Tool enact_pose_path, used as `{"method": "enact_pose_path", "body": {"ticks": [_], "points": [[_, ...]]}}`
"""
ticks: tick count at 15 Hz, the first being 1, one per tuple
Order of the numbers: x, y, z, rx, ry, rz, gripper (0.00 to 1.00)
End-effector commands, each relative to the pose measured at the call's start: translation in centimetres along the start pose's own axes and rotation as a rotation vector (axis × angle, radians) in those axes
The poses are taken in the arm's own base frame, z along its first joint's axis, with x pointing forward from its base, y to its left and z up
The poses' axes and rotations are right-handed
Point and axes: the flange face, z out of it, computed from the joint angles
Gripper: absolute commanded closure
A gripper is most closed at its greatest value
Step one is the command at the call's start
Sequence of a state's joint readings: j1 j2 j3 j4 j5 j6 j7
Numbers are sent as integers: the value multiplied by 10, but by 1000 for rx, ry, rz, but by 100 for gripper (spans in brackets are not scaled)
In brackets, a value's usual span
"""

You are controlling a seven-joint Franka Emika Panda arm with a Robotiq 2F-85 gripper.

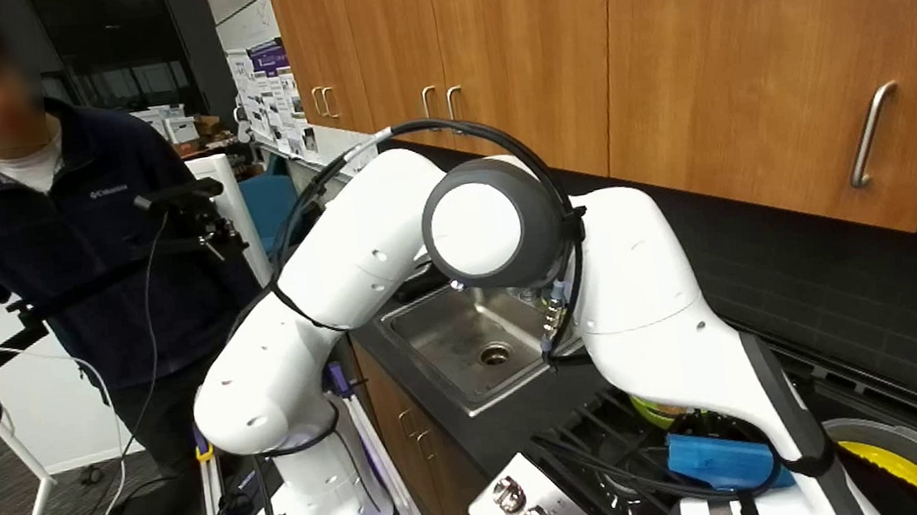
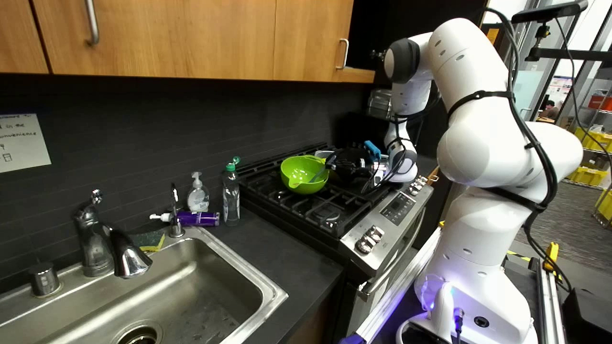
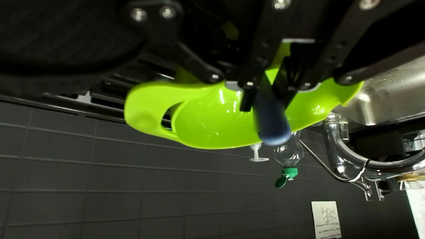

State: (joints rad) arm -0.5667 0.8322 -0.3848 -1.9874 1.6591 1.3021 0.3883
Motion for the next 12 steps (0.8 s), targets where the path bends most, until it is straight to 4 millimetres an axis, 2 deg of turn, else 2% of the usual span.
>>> {"method": "enact_pose_path", "body": {"ticks": [1, 12], "points": [[-6, 6, -9, 12, 20, 0, 95], [-11, -7, 12, -16, 6, -15, 95]]}}
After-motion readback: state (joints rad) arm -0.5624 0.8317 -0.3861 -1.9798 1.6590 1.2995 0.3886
